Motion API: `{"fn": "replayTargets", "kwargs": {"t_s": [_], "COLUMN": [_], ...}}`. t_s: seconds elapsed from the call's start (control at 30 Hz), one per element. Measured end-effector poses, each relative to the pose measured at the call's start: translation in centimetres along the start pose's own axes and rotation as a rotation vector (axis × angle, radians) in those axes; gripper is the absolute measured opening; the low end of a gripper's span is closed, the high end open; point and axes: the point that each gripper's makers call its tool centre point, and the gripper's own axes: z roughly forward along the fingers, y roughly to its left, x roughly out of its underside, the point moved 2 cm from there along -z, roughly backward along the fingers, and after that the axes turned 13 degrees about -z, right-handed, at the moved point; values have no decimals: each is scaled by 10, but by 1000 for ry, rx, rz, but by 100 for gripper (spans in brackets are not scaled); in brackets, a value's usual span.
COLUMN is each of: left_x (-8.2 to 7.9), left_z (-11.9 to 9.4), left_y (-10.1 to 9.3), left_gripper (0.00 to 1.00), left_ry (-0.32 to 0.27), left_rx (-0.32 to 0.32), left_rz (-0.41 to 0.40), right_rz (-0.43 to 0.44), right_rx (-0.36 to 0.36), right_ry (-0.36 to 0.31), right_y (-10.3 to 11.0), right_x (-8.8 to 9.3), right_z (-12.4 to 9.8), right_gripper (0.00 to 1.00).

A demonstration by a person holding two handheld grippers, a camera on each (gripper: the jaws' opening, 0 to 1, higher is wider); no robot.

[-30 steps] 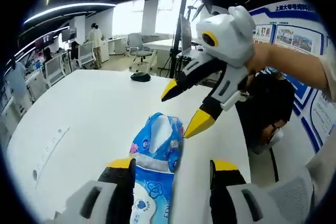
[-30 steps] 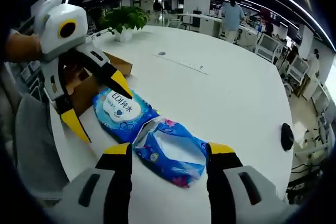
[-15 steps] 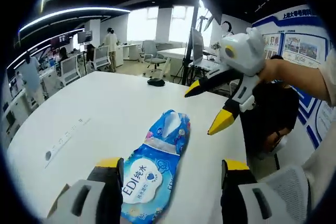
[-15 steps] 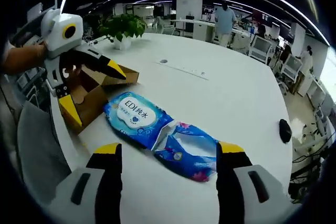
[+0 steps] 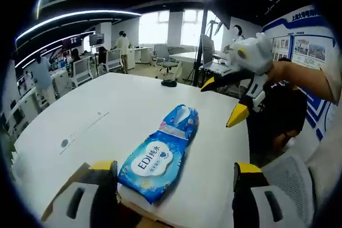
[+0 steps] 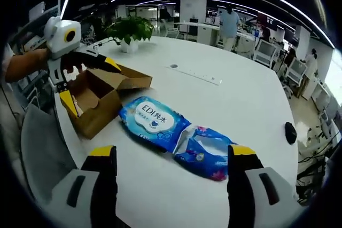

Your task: Operate the shoe box by opening the lid, removing the specified soft item, and placing it in the target area until the item is outside and the box remains undamaged.

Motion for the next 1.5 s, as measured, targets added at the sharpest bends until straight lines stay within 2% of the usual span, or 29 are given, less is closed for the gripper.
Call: {"fn": "replayTargets", "kwargs": {"t_s": [0.33, 0.53, 0.73, 0.93, 1.2, 1.5], "left_x": [12, 16, 25, 38, 52, 66], "left_z": [-32, -56, -76, -96, -130, -164], "left_y": [12, 21, 31, 42, 55, 66], "left_gripper": [100, 100, 100, 100, 100, 100], "left_ry": [-35, -74, -89, -100, -142, -199], "left_rx": [-39, -73, -108, -142, -184, -244], "left_rz": [-25, -28, -44, -44, -59, -86], "right_rz": [-15, -26, -48, -59, -73, -150], "right_rx": [-11, -10, -23, -32, -55, -94], "right_ry": [-22, -20, -16, -23, -28, -23], "right_y": [23, 32, 45, 54, 66, 80], "right_x": [-11, -13, -16, -22, -28, -39], "right_z": [-4, -5, -5, -2, 5, 14], "right_gripper": [88, 89, 91, 90, 89, 87]}}
